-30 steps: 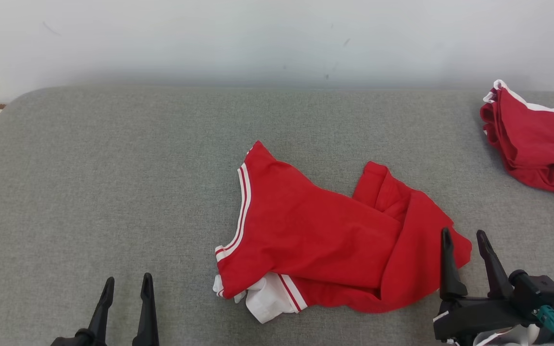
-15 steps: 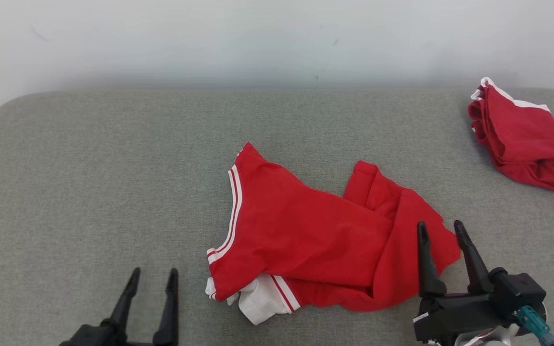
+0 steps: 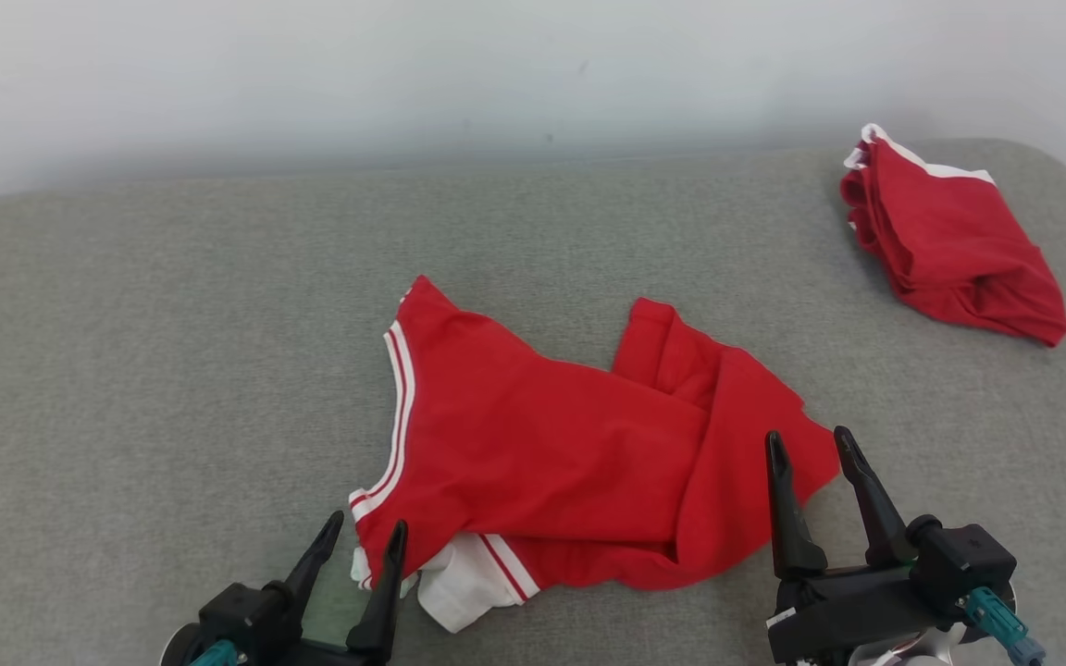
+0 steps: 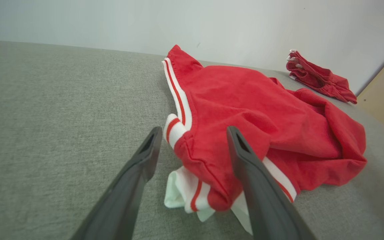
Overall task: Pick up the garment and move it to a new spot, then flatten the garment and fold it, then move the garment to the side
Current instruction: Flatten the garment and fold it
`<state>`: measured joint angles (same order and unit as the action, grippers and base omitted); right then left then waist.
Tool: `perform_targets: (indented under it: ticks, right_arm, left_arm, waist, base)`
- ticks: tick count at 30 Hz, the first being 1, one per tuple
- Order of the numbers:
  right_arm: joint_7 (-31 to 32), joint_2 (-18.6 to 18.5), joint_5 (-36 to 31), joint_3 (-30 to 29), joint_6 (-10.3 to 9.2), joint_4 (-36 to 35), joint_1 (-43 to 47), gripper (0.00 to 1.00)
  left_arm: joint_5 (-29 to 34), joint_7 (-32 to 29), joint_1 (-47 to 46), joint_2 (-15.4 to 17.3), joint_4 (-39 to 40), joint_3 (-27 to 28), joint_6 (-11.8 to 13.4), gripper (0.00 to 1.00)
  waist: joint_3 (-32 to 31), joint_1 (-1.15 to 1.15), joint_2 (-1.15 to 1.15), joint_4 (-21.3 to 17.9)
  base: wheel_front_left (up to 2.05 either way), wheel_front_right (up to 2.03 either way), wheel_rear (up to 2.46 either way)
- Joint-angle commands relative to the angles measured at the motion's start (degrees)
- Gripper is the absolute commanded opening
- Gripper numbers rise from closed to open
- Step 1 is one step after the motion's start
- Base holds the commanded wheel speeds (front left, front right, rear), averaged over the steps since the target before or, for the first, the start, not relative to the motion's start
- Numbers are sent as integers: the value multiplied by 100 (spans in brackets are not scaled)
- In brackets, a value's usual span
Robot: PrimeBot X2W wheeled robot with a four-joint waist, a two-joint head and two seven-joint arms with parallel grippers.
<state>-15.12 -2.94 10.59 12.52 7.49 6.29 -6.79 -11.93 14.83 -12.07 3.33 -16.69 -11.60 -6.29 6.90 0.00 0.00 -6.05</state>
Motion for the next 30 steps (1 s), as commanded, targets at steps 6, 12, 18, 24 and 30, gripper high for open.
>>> perform_targets:
  ticks: [6, 12, 18, 24, 30]
  right_arm:
    - [-8, 7, 74, 61, 1, 17, -81, 100]
    - [-9, 8, 98, 20, 1, -6, -19, 100]
    - [-9, 7, 131, 35, 1, -26, 53, 100]
    - [-8, 6, 187, 18, 1, -23, 53, 100]
    - [-9, 6, 223, -40, 1, -9, 78, 100]
  left_arm:
    - [-125, -234, -257, 133, -447, -98, -49, 100]
    - [-114, -90, -442, 214, -469, -46, -8, 0]
    - [-45, 0, -358, 306, -78, 58, 114, 0]
    - [-78, -9, 55, 354, 979, 135, 255, 0]
    - [-20, -443, 523, 438, 2080, 27, 380, 0]
  waist:
    - [85, 0, 0, -261]
    - [64, 0, 0, -253]
    - [-15, 0, 0, 43]
    - [-60, 0, 0, 405]
    - [-77, 0, 0, 634]
  base:
    - [0, 0, 0]
    - [0, 0, 0]
    - [0, 0, 0]
    - [0, 0, 0]
    - [0, 0, 0]
